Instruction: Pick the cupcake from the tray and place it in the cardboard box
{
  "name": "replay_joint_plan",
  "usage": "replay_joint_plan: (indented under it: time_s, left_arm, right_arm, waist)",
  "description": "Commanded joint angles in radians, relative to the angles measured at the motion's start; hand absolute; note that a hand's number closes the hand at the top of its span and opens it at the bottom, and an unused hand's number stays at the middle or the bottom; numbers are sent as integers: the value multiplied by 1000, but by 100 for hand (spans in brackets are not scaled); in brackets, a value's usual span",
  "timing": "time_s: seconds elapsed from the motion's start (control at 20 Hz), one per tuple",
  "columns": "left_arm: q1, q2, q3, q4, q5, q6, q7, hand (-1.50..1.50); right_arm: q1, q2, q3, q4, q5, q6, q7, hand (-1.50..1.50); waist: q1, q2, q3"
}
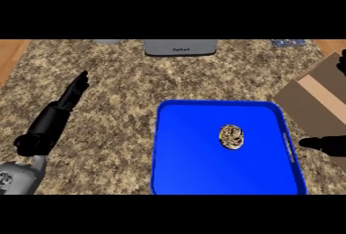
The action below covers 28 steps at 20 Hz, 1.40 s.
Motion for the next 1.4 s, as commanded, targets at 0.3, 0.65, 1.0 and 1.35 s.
replay_joint_plan:
  time_s: [0.3,0.65,1.0,1.35]
  left_arm:
    - [-29,-1,29,34,-15,-83,-42,0]
    - [-77,-64,9,82,-45,-62,-30,0]
    - [-63,-41,46,75,-29,-123,-42,0]
    - [-16,-103,17,11,-97,-93,-18,0]
  right_arm:
    - [77,-123,101,-149,283,64,-24,-150]
    - [-50,-260,247,-248,366,310,270,-150]
    - [-186,-128,481,-354,494,452,655,-150]
    - [-242,95,619,-270,557,531,845,-150]
  waist:
    - [21,1,-2]
    - [31,5,-3]
    - [45,5,-3]
    - [40,4,-1]
